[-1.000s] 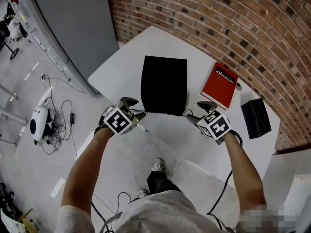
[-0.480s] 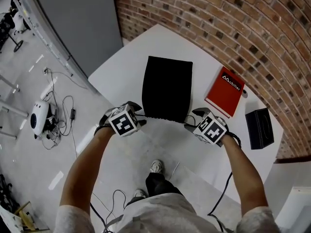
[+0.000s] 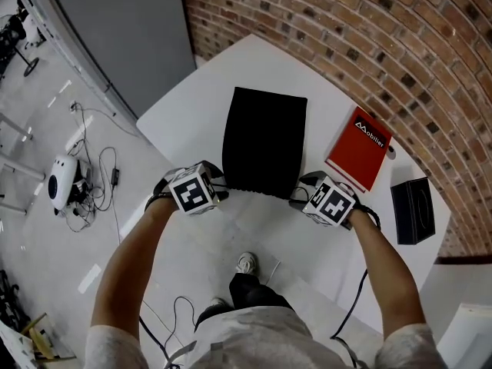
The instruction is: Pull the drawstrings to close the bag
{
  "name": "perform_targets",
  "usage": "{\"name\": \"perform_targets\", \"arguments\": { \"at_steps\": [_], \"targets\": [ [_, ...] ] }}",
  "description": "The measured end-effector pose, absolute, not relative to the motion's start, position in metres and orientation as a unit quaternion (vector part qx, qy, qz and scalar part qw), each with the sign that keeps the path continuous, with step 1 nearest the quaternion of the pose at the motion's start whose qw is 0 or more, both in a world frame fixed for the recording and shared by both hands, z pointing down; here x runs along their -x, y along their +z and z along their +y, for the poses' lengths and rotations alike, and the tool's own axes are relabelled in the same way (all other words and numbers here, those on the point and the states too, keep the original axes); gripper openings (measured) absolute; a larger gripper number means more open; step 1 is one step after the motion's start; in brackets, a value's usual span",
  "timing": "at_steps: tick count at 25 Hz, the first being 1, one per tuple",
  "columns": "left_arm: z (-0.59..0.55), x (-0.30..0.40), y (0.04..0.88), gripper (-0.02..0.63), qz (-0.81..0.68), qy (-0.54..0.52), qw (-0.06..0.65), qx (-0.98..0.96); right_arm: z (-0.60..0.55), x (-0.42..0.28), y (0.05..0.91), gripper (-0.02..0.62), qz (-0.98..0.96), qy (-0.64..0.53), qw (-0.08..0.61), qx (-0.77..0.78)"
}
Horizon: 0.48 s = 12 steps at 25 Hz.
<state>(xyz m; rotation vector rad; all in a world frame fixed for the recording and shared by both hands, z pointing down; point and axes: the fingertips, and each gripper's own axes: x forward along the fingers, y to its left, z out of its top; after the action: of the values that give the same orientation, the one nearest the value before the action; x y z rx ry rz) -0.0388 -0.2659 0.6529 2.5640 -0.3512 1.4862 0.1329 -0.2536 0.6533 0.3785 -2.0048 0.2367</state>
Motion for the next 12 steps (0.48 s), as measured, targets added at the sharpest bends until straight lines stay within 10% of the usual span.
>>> {"name": "perform_targets", "arguments": {
  "at_steps": [12],
  "targets": [
    [-0.261, 0.038, 0.656, 0.158, -0.097, 0.499, 0.094, -0.856, -0.242, -0.129, 0.656, 0.180, -0.838, 0.123, 0.513, -0.139]
  ]
}}
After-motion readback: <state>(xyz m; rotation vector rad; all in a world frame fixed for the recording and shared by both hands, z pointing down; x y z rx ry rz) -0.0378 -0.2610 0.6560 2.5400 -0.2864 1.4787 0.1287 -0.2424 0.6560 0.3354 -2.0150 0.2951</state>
